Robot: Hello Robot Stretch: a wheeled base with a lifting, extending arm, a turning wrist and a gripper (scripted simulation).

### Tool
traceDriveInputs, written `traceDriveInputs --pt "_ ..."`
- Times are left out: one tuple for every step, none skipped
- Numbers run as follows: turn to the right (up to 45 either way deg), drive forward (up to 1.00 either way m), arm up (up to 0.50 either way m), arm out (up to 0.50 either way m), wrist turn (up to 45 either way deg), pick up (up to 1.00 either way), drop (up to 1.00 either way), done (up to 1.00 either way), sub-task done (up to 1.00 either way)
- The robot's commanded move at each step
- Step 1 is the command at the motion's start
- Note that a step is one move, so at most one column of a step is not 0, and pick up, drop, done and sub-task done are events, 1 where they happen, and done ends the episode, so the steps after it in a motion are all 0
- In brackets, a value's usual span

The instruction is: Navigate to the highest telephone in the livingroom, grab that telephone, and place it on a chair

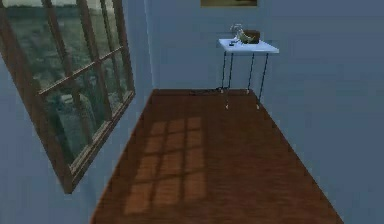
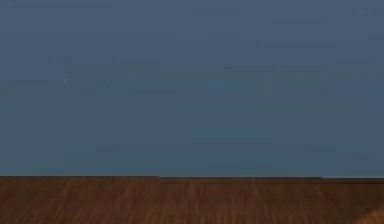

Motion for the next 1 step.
traceDriveInputs --pt "0.0 1.0 0.0 0.0 0.0 0.0 0.0 0.0 0.0"
